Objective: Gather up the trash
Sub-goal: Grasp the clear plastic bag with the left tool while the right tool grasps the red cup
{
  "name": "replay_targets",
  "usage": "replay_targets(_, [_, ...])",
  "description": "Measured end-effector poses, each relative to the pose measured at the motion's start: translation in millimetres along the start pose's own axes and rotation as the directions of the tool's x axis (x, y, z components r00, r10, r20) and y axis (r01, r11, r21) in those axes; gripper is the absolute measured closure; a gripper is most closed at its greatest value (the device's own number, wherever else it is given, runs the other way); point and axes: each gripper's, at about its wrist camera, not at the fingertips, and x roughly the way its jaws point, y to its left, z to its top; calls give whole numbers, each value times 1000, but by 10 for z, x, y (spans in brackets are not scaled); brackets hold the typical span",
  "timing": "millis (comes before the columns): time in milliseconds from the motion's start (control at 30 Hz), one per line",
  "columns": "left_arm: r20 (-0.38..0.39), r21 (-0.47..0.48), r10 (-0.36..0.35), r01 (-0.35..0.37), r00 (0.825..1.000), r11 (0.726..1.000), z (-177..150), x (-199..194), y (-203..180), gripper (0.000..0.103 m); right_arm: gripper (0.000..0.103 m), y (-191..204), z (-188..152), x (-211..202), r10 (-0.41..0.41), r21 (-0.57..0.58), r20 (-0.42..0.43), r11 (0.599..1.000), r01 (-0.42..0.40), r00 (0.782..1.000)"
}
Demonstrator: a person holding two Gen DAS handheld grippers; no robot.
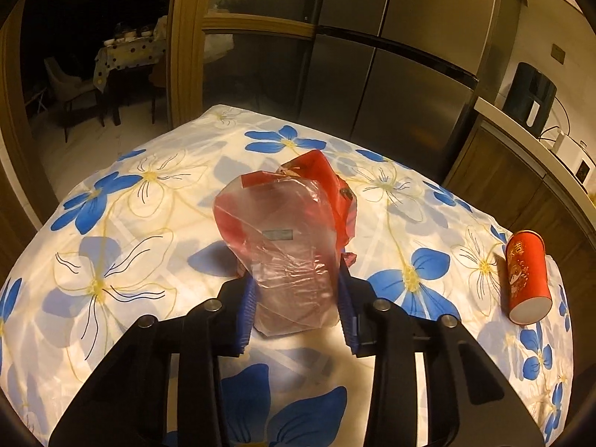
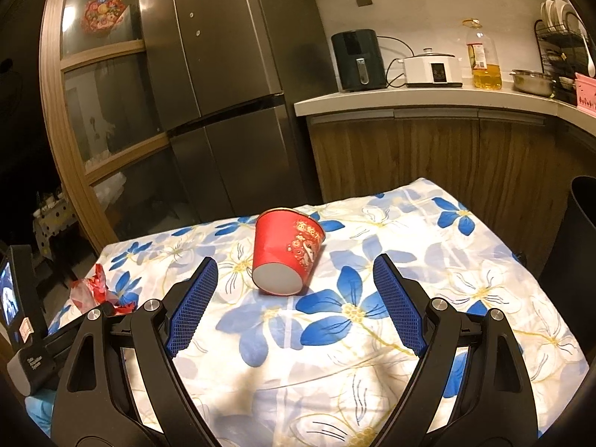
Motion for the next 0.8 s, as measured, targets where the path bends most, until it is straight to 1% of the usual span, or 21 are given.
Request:
replay_targets(167, [10, 15, -42, 42, 999, 999, -32, -80, -46, 68, 19, 32, 3, 155, -10, 1, -22, 1000, 10, 1000])
replay_targets(267, [27, 59, -81, 80, 996, 995, -69, -201, -184, 68, 19, 61, 1, 247, -25, -7, -25, 1000, 25, 999])
replay_targets(400, [52, 121, -151, 144, 987, 982, -107, -402, -394, 68, 19, 68, 26, 425, -31, 5, -50, 1000, 31, 998])
replay_targets(467, [65, 136, -169, 159, 983, 978, -117, -464, -454, 68, 19, 71, 42, 516, -33, 9, -63, 999, 34, 997])
replay_targets(600, [71, 148, -179, 167, 981, 975, -121, -490, -493, 68, 19, 85, 68, 710, -46, 21, -83, 999, 48, 995])
replay_targets(800, [52, 128, -185, 178, 981, 976, -112, -420, -427, 68, 19, 117, 74, 1004, -30, 41, -148, 999, 36, 989])
